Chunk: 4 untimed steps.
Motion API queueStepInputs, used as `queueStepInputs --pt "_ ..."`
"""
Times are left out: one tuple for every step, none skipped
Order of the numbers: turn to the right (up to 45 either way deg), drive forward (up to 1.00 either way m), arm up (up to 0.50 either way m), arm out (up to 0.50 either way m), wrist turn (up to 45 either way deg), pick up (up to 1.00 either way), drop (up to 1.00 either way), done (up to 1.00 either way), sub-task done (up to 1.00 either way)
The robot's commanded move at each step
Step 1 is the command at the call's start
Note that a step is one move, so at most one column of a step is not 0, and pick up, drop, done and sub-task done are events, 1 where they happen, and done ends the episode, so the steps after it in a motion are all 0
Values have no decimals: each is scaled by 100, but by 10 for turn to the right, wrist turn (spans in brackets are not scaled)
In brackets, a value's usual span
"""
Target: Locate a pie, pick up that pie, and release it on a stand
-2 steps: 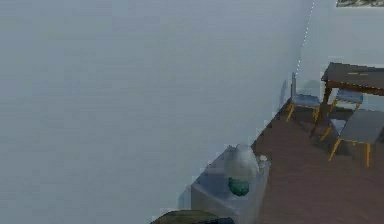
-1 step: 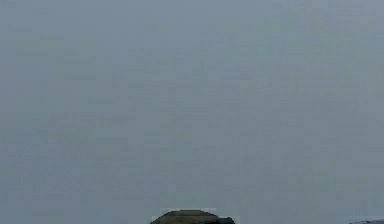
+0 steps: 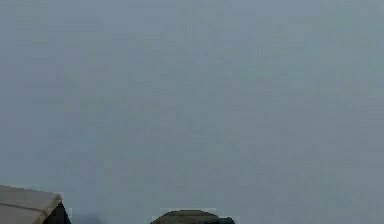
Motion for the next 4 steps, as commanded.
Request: queueStepInputs --pt "450 0 0 0 0 0 0 0 0" --pt "450 0 0 0 0 0 0 0 0" --pt "120 0 0 0 0 0 0 0 0" --pt "-450 0 0 0 0 0 0 0 0"
